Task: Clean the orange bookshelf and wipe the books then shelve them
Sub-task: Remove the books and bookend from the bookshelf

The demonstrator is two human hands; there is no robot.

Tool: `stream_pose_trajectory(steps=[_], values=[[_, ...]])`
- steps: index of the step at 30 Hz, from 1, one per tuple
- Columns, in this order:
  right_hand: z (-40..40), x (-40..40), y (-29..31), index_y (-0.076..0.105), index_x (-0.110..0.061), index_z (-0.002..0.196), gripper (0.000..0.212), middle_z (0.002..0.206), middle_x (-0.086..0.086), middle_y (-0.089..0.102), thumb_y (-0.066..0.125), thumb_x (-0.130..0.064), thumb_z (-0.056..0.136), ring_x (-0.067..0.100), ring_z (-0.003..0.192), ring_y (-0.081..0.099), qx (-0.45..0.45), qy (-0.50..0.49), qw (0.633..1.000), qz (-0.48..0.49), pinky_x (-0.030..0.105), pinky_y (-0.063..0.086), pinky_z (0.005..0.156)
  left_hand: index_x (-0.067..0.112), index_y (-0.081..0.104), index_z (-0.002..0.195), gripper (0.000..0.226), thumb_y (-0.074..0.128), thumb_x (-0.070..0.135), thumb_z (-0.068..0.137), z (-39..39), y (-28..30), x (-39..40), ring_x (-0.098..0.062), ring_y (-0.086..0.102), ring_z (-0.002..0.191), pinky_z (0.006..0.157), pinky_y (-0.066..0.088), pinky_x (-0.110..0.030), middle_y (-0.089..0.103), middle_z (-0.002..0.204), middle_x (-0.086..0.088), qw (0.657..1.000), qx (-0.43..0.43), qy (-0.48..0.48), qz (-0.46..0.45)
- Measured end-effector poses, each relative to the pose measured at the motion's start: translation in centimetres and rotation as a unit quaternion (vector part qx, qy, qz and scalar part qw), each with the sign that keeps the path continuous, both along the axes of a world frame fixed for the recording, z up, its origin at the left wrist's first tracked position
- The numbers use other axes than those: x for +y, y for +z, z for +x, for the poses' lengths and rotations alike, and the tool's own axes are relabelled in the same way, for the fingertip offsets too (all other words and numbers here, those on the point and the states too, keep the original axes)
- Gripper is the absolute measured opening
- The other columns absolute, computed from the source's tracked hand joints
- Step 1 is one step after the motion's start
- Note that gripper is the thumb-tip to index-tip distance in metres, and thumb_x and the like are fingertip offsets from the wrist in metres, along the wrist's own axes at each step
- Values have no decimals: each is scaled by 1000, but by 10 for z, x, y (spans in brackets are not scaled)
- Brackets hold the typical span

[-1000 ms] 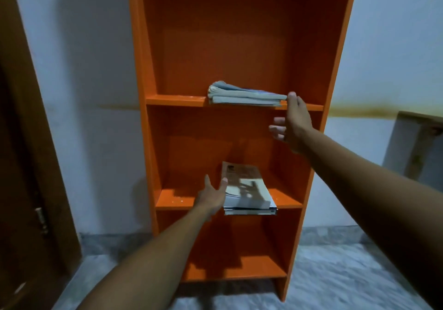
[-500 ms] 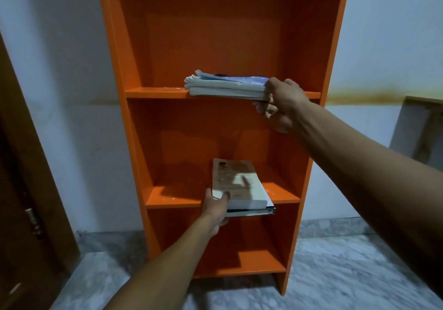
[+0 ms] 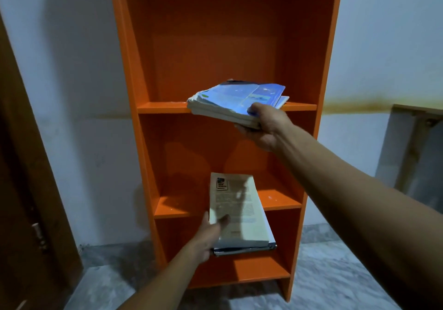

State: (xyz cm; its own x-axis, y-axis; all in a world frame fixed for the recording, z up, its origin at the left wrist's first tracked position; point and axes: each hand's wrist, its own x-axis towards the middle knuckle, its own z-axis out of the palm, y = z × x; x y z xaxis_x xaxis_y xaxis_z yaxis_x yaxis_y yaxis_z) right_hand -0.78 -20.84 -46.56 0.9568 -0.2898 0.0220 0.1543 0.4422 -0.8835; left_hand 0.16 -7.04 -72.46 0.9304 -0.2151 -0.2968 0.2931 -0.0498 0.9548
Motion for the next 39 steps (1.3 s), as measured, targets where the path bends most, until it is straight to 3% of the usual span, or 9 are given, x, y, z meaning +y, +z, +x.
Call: stream_pose_trajectory(steps=[3,6,9,13,20,24,27,33,39], values=[[4,3,-5,49,-5,121,38,123,26,58,68,-4,88,34,92,67,1,19,1000,22,44,59,61,26,43,133,46,65,33,93,-3,-6,-7,-16,64,96,70,46,-35,67,114,1,999,-23,8,-32],[2,4,-1,54,-4,102,10,127,24,59,58,-1,93,36,94,65,9,44,997,60,51,57,72,36,43,129,46,68,33,91,-7,-14,-5,-20,66,102,87,49,-45,69,119,1,998,-17,-3,-53],[-1,9,-16,46,-7,134,48,124,19,61,58,4,89,35,92,67,0,20,997,70,48,60,62,39,44,132,58,75,35,83,-17,-27,1,-23,68,107,101,47,-56,71,120,3,998,-24,-15,-53],[-7,16,-41,30,-15,148,74,118,14,62,67,0,86,35,97,68,-22,-2,998,52,57,60,68,31,47,135,59,75,33,83,-31,-37,9,-21,70,104,96,54,-49,71,118,1,998,-32,-27,-56],[-38,12,-78,36,-20,144,63,128,11,64,67,-3,92,34,106,69,-66,-43,997,24,59,56,87,33,55,124,44,73,43,85,-61,-55,20,-19,67,110,99,53,-46,70,120,3,997,-62,-39,-28],[-80,-3,-111,42,-19,142,57,128,9,65,64,-2,93,23,99,73,-80,-40,996,-11,37,61,77,17,57,120,33,68,30,93,-81,-73,26,-23,70,102,87,58,-40,71,114,-7,998,-55,-23,-15],[-118,-12,-142,43,-18,142,55,123,5,67,62,-2,94,11,92,74,-57,-46,996,-45,24,59,71,17,57,113,25,67,31,94,-100,-105,34,-25,69,102,91,57,-43,71,112,-9,1000,-2,-24,4],[-172,-41,-242,49,-13,138,49,126,12,68,59,1,92,31,109,69,22,-29,997,-60,51,56,91,14,55,128,36,64,25,96,-150,-192,46,-26,69,105,92,57,-47,71,115,-7,997,71,-26,18],[-199,-70,-354,49,-22,139,48,129,7,67,58,-5,96,31,114,66,158,-44,986,-40,47,60,73,30,53,127,30,58,18,100,-193,-270,50,-8,64,94,67,54,-16,66,112,5,991,124,-46,21]])
